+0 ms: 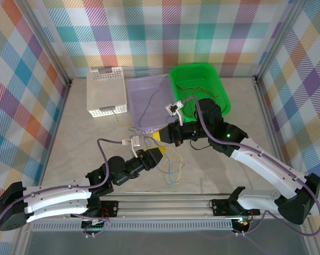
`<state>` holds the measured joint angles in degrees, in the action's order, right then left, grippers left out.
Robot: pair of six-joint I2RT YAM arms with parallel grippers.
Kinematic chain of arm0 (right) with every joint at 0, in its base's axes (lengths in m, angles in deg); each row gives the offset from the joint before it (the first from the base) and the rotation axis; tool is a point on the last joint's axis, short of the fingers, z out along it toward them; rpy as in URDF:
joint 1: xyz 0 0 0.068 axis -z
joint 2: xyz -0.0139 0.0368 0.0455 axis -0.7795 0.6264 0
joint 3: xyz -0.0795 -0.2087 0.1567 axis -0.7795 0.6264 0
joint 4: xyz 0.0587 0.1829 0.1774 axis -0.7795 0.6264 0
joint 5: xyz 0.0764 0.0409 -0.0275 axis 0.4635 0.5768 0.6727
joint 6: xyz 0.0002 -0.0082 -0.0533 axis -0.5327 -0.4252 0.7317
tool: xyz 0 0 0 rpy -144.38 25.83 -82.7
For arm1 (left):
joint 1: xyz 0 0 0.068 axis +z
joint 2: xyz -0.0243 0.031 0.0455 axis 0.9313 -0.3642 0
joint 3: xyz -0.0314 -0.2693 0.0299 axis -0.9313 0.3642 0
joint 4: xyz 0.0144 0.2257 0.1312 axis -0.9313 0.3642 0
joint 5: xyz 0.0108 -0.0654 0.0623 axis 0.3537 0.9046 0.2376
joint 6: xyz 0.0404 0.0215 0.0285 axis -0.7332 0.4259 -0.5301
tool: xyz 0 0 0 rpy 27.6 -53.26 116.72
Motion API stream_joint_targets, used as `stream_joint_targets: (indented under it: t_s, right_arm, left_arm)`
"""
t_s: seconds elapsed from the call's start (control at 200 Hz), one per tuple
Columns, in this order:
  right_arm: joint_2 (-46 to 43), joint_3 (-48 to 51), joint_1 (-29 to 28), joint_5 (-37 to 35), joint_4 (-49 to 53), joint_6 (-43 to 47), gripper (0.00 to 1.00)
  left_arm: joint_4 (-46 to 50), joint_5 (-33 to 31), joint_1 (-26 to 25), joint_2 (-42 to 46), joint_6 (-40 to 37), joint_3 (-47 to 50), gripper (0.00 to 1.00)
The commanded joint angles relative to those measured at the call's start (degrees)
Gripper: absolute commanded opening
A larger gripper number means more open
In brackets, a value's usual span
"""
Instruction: Untangle the cables
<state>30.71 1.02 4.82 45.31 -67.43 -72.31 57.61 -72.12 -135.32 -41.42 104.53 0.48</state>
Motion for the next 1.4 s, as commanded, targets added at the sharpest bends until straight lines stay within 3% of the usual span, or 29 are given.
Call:
stream_joint_targets:
  t_s: [0.0, 0.155, 0.57, 0.895, 1.16, 1.395]
  right_arm:
    - [-1.2, 0.6, -0.7, 1.4, -2.9, -0.9, 0.0]
    - [-1.4, 0.5, -1.1, 1.4, -3.0, -1.1, 0.0]
    - [-1.5, 0.9, -2.5, 1.2, -3.6, -1.8, 0.0]
    - [-1.9, 1.2, -3.2, 0.8, -3.7, -2.0, 0.0]
    - [-2.4, 1.5, -3.2, 0.1, -3.5, -1.8, 0.0]
    - [-3.6, 2.4, -3.1, -2.7, -3.1, -1.4, 0.0]
  left_arm:
    - [-2.7, -1.4, -0.9, -0.5, -1.0, -2.4, 0.61]
    - [-2.9, -1.0, -0.9, -2.0, -0.7, -2.8, 0.51]
    - [-2.0, -1.9, -0.9, -4.1, -0.9, -5.0, 0.5]
    - [-1.3, -2.9, -0.9, -4.7, -0.4, -5.0, 0.3]
    - [0.0, -3.4, -1.0, -3.5, -0.4, -4.6, 0.2]
    - [1.3, -4.3, -1.0, 0.4, -0.1, -2.5, 0.04]
